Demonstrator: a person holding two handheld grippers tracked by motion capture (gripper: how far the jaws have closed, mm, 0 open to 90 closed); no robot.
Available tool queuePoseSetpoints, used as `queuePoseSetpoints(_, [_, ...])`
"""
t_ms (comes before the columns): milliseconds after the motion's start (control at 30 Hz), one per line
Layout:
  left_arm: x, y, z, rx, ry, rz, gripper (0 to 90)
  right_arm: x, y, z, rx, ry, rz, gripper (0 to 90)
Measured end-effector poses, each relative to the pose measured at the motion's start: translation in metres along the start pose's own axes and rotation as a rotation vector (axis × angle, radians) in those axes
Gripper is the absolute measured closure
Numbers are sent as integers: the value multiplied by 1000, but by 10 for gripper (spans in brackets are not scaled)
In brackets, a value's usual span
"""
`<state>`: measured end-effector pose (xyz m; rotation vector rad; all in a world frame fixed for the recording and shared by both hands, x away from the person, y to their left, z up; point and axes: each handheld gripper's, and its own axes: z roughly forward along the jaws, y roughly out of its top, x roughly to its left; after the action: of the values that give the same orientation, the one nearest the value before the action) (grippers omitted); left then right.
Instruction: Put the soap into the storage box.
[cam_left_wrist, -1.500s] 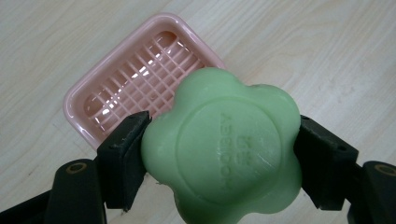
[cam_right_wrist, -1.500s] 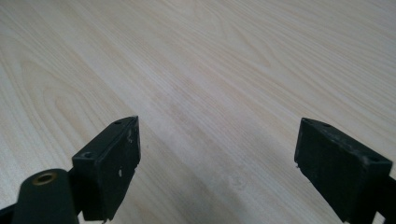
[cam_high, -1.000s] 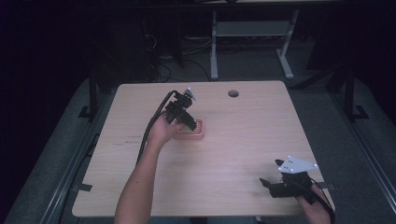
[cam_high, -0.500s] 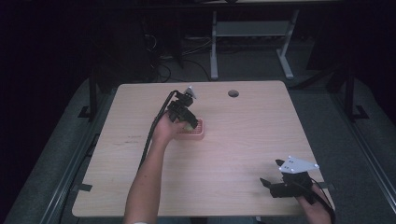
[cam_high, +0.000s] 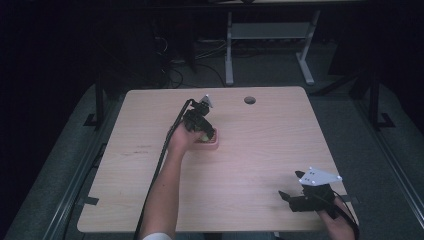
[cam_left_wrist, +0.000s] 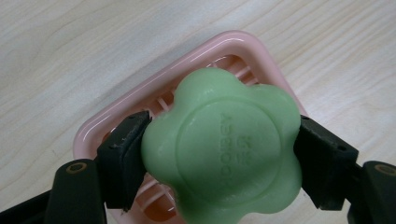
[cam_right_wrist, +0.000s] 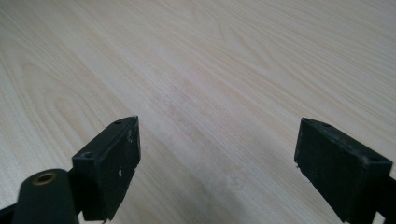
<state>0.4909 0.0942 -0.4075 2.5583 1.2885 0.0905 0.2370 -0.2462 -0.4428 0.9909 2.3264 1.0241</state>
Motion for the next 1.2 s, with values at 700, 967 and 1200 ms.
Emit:
queuePoseSetpoints(700, [0,3,16,27,9,-11,262,-1,0,0,-4,0,-5,138])
queuePoseSetpoints(967, [1,4,17,33,12,-17,261,0,0,0,-2,2,-1,138])
queuePoseSetpoints(1200, [2,3,17,41,12,-21,259,0,0,0,-1,3,-3,138])
